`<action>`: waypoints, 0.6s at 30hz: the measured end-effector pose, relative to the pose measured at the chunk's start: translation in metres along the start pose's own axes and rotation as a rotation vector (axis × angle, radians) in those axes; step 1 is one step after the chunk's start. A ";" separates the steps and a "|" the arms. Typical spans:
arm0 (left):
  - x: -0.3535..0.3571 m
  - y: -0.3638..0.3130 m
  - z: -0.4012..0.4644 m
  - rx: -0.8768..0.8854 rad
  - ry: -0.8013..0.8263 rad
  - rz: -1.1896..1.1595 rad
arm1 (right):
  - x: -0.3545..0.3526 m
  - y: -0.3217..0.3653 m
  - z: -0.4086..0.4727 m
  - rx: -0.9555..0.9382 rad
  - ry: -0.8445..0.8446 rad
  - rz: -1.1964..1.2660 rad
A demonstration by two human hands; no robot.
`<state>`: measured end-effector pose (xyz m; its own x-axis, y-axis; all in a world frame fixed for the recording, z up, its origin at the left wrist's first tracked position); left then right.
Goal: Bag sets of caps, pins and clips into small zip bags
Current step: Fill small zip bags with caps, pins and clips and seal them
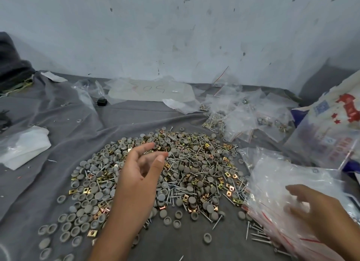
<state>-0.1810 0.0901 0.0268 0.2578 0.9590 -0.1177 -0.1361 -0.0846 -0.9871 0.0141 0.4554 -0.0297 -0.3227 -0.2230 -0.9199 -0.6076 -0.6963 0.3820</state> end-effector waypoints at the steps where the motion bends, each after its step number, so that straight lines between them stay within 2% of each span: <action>1: 0.000 -0.001 0.000 0.000 0.003 -0.001 | 0.001 -0.009 0.003 -0.004 -0.025 0.011; 4: -0.002 -0.001 -0.001 -0.005 0.001 0.004 | -0.005 -0.025 0.012 0.049 -0.084 0.130; 7: -0.002 -0.001 -0.002 0.003 0.004 0.023 | -0.034 -0.011 0.011 0.057 -0.207 0.336; 9: 0.002 0.001 -0.003 -0.003 0.023 0.045 | -0.052 0.025 0.006 0.020 -0.207 0.618; 11: 0.009 0.003 -0.005 -0.011 0.077 0.091 | -0.053 0.078 0.000 -0.051 -0.017 1.035; 13: 0.016 0.008 -0.005 -0.040 0.159 0.112 | -0.037 0.137 -0.008 -0.067 0.300 1.287; 15: 0.022 0.010 -0.006 -0.114 0.249 0.037 | -0.018 0.189 -0.018 -0.015 0.589 1.394; 18: 0.024 0.014 -0.004 -0.298 0.306 -0.288 | 0.012 0.236 -0.022 0.074 0.808 1.491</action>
<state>-0.1728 0.1104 0.0100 0.5186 0.8356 0.1811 0.2487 0.0553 -0.9670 -0.1173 0.2736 0.0480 -0.1919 -0.8882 0.4175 -0.1781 0.4498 0.8752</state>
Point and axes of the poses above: each hand's wrist, its own z-axis towards the middle knuckle, its own x-axis out of the palm, y = z × x, the point moved 6 cm from there along z, towards the middle knuckle
